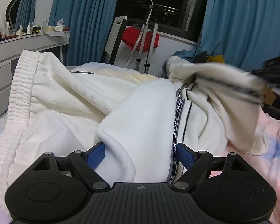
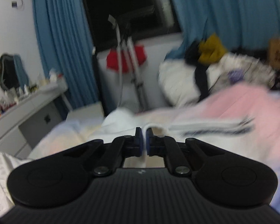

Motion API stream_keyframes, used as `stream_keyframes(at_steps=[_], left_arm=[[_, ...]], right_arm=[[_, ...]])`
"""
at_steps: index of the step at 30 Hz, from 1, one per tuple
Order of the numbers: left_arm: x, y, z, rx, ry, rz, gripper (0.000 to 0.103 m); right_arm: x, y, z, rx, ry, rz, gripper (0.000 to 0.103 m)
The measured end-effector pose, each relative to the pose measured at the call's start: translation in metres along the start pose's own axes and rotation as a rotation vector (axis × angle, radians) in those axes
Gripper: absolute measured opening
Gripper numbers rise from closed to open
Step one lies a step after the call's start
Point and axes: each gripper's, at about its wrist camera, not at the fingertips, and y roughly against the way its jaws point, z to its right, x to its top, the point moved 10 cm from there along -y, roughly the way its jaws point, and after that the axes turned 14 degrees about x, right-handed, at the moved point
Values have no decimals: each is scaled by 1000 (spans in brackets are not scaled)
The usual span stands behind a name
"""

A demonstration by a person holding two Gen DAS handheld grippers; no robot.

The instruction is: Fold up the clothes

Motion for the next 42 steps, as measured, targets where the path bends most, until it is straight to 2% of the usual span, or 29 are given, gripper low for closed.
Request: stream_keyframes(at_steps=[3, 6, 12, 15, 19, 22, 25, 28, 31, 33, 36, 39, 41, 42], left_arm=[[-2, 4, 2, -5, -13, 0, 83], [-5, 10, 5, -3, -39, 3, 83], [-11, 27, 10, 15, -87, 30, 82], [-13, 39, 8, 29, -87, 58, 82], [-18, 55, 4, 5, -44, 69, 82], [-21, 67, -7, -62, 79, 22, 82], [-21, 79, -25, -121, 238, -25, 82], [-24, 87, -50, -163, 422, -91, 82], [-31, 87, -79, -181, 588, -151, 83], [-36, 82, -94, -179, 664, -181, 83], [-43, 73, -115, -170, 765, -227, 83], [-53, 66, -122, -149, 801, -269, 83], [-57, 62, -126, -158, 833, -293, 84], [-58, 59, -129, -160, 857, -304, 84]], right_arm=[[29, 67, 25, -52, -12, 121, 7], [38, 139, 65, -142, -69, 233, 7], [7, 264, 154, -379, -233, 427, 7], [-16, 300, 196, -482, -329, 478, 7], [-31, 327, 240, -564, -476, 565, 7], [-31, 346, 257, -627, -460, 641, 7], [-31, 354, 275, -713, -378, 657, 7], [-45, 345, 299, -757, -379, 603, 7], [-70, 337, 320, -781, -482, 505, 8], [-85, 340, 329, -796, -573, 474, 9], [-98, 355, 326, -847, -659, 489, 18], [-99, 373, 316, -877, -678, 531, 35], [-98, 387, 305, -891, -688, 570, 66], [-97, 392, 302, -889, -701, 591, 73]])
